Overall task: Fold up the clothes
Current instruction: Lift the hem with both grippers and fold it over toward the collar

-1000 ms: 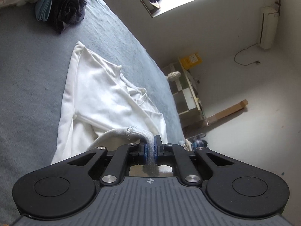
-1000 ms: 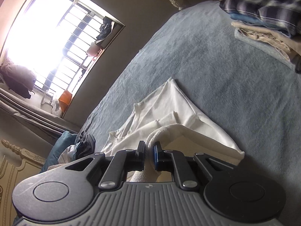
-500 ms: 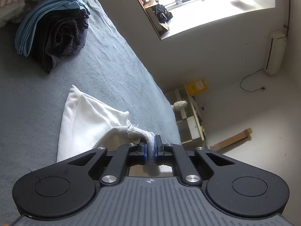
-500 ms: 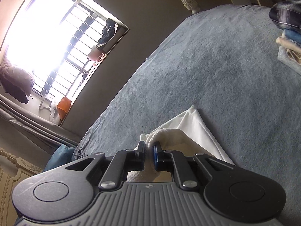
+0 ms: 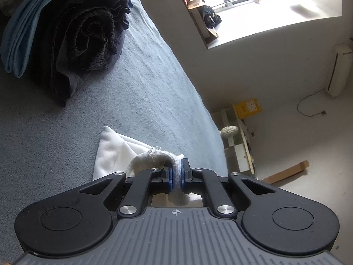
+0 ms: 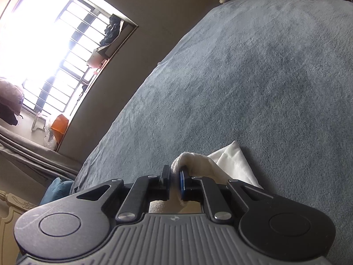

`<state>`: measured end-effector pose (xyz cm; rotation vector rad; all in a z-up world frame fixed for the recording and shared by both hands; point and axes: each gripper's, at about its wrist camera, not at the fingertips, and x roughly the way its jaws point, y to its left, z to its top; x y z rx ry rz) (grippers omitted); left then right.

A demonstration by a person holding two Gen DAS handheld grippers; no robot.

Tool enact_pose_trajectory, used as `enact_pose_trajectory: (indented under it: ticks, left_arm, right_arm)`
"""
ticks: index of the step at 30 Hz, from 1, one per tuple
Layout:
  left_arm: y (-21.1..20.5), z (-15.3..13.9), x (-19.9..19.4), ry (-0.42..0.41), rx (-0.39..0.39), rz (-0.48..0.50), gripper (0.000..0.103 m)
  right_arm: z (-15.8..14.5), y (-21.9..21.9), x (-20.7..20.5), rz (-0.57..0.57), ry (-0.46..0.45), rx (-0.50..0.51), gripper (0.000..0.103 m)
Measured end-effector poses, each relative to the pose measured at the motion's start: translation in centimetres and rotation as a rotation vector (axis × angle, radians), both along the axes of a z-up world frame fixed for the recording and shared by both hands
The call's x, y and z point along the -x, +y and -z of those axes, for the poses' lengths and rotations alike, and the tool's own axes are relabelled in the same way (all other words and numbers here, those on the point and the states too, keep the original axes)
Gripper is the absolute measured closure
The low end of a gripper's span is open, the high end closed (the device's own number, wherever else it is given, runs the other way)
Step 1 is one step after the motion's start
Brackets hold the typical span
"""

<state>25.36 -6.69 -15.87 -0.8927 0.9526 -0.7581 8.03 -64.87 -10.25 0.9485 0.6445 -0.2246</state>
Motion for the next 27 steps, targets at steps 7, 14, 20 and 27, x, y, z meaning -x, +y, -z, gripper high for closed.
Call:
enact_pose_trajectory:
  ticks: [7, 14, 20, 27]
  left_arm:
    - [-0.3, 3.4, -1.6, 0.106, 0.046, -0.066, 0.095]
    - [0.5, 5.3, -1.5, 0.225, 0.206, -0.126, 0.078]
    - [1.5, 4.7, -1.7, 0.26, 0.303, -0.199, 0.059]
    - [2.6, 2.9, -0.1, 0.235, 0.291, -0.167, 0.056]
  right_arm:
    - [5.7, -3.3, -1.7, 0.122, -0.101, -0.248, 0.083]
    - [7.7, -5.5, 0.1, 0.23, -0.126, -0.3, 0.065]
    - [7.3, -6.1, 3.6, 0.237, -0.127, -0.27, 0.062]
    - [6.7, -5.5, 10.2, 0.25, -0.118, -0.291, 0.06]
